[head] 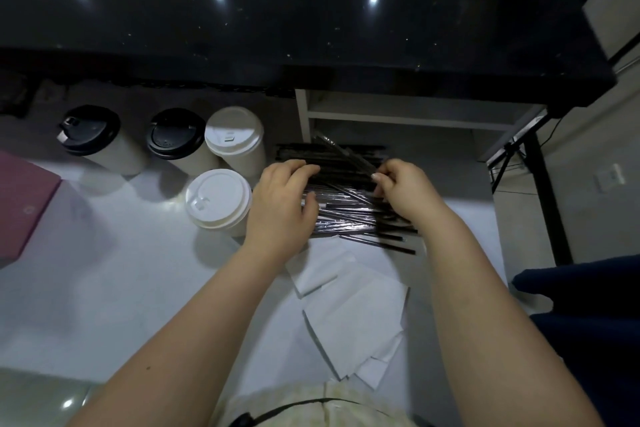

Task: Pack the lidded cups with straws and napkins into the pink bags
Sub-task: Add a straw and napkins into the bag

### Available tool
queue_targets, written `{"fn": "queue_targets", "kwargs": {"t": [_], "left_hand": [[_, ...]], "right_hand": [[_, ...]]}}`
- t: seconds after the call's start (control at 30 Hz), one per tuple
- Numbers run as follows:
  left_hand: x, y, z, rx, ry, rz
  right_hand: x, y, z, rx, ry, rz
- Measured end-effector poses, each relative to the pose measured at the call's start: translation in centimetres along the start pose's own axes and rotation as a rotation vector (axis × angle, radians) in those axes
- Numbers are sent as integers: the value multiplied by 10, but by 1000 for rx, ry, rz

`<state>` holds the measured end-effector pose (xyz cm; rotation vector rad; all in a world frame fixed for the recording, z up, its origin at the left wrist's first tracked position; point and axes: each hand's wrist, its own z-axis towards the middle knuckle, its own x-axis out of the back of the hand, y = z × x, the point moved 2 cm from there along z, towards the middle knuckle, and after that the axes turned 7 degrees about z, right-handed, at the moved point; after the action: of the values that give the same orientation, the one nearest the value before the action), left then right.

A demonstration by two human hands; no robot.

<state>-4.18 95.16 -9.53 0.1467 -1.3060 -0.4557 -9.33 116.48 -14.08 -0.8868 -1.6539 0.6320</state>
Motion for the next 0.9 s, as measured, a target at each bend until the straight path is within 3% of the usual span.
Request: {"fn": "queue_targets", "kwargs": {"t": [0.2, 0.43, 0.67, 0.9], "left_hand": [[3, 6, 0, 15, -38, 4], [25, 18, 7, -15, 37, -4], [66, 22, -10, -26, 173, -1], [111, -20, -73, 194, 270, 82]], "right_hand": [[5, -5, -5, -47, 15, 253], [11, -37, -37, -100, -125, 650], [-1, -74, -79, 34, -243, 733], [-57, -109, -112, 82, -410, 694]]}}
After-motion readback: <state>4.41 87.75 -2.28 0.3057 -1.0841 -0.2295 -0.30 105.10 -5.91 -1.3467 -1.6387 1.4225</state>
